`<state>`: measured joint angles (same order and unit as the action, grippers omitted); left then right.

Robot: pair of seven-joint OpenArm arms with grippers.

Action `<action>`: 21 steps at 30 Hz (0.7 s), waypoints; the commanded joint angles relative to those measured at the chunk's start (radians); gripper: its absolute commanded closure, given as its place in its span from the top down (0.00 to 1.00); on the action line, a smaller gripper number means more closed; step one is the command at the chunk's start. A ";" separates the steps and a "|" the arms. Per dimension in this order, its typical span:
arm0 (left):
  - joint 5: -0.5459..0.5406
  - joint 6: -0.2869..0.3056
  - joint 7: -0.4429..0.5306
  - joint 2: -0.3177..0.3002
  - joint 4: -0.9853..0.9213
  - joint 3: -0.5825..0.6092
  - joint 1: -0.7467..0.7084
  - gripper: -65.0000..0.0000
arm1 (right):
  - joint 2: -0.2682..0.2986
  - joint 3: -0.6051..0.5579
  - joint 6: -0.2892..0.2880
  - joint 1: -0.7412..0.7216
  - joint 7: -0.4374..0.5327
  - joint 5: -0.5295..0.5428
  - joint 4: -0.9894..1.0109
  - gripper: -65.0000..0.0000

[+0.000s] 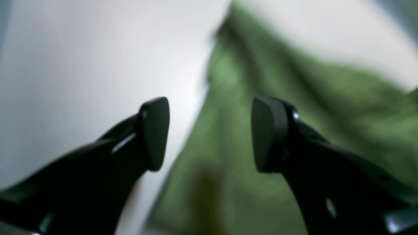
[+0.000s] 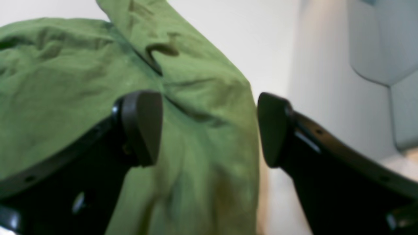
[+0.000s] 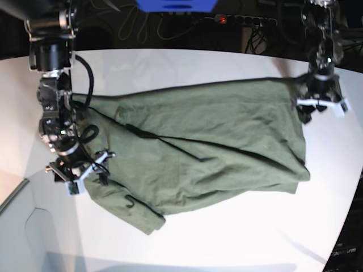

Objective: Layout the t-shirt on the table in an organized manner, then fold the t-shirt properly
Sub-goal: 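Regrasp the shirt corner with the right gripper and pull it outward, then hold the shirt collar corners with both grippers and drag it flat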

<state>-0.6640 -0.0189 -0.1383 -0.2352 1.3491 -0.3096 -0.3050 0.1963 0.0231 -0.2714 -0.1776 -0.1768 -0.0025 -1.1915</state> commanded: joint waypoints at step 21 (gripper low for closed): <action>-0.004 0.017 0.026 0.017 -0.010 -0.029 -0.038 0.00 | 0.022 0.239 -0.167 0.327 -0.237 0.003 -0.342 0.70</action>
<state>-0.6670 -0.0040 -0.1497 -0.1989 1.3167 -0.3271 -0.3439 0.2028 0.2546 -0.4240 0.1566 -0.4347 -0.0059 -1.5139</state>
